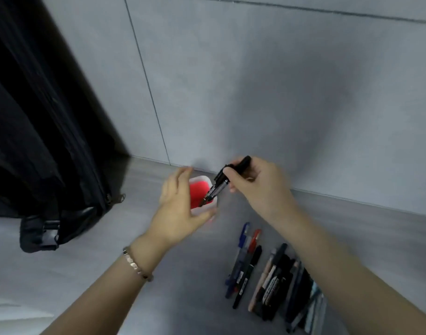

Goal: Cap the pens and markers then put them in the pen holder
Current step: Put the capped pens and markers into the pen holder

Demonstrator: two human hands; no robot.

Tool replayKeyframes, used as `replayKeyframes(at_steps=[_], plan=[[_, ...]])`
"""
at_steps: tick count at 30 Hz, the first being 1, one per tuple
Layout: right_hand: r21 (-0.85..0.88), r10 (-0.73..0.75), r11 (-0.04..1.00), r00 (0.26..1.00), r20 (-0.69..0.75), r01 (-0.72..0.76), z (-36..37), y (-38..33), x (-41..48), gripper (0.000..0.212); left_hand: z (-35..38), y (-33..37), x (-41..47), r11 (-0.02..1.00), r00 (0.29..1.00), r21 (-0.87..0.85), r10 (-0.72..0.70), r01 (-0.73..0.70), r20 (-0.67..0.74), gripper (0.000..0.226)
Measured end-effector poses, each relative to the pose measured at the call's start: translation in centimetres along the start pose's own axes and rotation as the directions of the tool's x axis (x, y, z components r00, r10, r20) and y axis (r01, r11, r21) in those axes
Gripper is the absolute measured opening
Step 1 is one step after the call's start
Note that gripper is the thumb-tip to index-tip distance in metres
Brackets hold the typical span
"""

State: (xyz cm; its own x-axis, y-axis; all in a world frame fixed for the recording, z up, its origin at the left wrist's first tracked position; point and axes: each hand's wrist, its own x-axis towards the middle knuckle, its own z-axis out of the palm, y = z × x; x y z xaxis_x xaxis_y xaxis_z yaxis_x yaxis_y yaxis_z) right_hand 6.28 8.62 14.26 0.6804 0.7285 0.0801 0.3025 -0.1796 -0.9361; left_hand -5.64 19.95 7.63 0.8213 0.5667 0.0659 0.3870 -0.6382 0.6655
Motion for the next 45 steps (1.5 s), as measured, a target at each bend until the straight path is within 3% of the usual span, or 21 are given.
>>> replayKeyframes(at_steps=[2,5,10,14,17,19,21,22,24,26,27,30,36,39,45], plan=[[-0.033,0.042,0.998,0.997,-0.066,-0.044,1.0,1.1,0.9,0.005,-0.2,-1.8,1.5,0.986,0.986,0.086,-0.148,0.142,0.072,0.123],[-0.132,0.117,0.983,0.989,-0.086,-0.128,3.0,3.4,1.4,0.01,0.8,-3.4,2.4,0.969,0.955,0.073,-0.245,0.236,0.167,0.113],[-0.275,0.202,0.941,0.979,-0.012,-0.197,4.1,5.0,0.4,0.016,1.6,-1.3,0.8,0.988,0.988,-0.061,-0.137,0.142,0.078,0.087],[-0.283,0.24,0.941,0.957,0.163,-0.187,2.6,4.4,-1.5,0.029,1.9,1.4,-2.8,0.997,0.976,-0.077,-0.008,0.025,0.216,0.093],[-0.273,0.299,0.932,0.932,0.203,-0.24,-0.5,4.8,-3.6,0.046,2.9,3.3,-4.8,0.98,0.947,-0.153,-0.073,0.126,0.312,0.099],[-0.196,0.38,0.916,0.914,0.143,-0.35,-3.4,5.6,-5.2,0.043,3.9,4.2,-5.5,0.957,0.931,-0.202,-0.132,0.209,0.339,0.099],[-0.151,0.454,0.879,0.89,-0.033,-0.453,-6.5,7.7,-7.1,0.036,4.9,5.1,-6.1,0.957,0.933,-0.205,-0.128,0.206,0.336,0.095],[-0.199,0.516,0.826,0.85,-0.107,-0.527,-8.0,9.0,-8.3,0.036,5.4,5.5,-6.4,0.96,0.935,-0.201,-0.118,0.193,0.334,0.094],[-0.443,0.699,0.59,0.702,-0.138,-0.675,-9.9,11.8,-11.0,0.034,6.3,6.4,-6.9,0.965,0.934,-0.185,-0.115,0.186,0.337,0.095],[-0.646,0.815,0.396,0.574,-0.079,-0.652,-9.9,14.3,-13.9,0.032,6.7,7.1,-7.4,0.964,0.929,-0.176,-0.126,0.197,0.348,0.095],[-0.686,0.823,0.374,0.564,-0.065,-0.625,-9.4,15.3,-14.9,0.036,6.9,7.4,-7.6,0.963,0.924,-0.174,-0.133,0.206,0.358,0.096],[-0.603,0.777,0.411,0.608,-0.159,-0.684,-7.9,16.4,-15.8,0.051,7.2,8.0,-8.0,0.96,0.913,-0.168,-0.146,0.223,0.381,0.097],[-0.434,0.759,0.502,0.622,-0.194,-0.748,-7.8,16.9,-14.9,0.035,7.5,9.0,-8.6,0.952,0.909,-0.186,-0.159,0.245,0.385,0.097],[-0.419,0.768,0.493,0.607,-0.202,-0.763,-8.5,17.5,-14.9,0.024,7.9,9.3,-8.9,0.946,0.908,-0.2,-0.164,0.256,0.385,0.097],[-0.377,0.723,0.58,0.67,-0.171,-0.722,-10.0,18.7,-15.0,0.029,8.6,9.8,-9.4,0.951,0.907,-0.187,-0.16,0.248,0.39,0.095]])
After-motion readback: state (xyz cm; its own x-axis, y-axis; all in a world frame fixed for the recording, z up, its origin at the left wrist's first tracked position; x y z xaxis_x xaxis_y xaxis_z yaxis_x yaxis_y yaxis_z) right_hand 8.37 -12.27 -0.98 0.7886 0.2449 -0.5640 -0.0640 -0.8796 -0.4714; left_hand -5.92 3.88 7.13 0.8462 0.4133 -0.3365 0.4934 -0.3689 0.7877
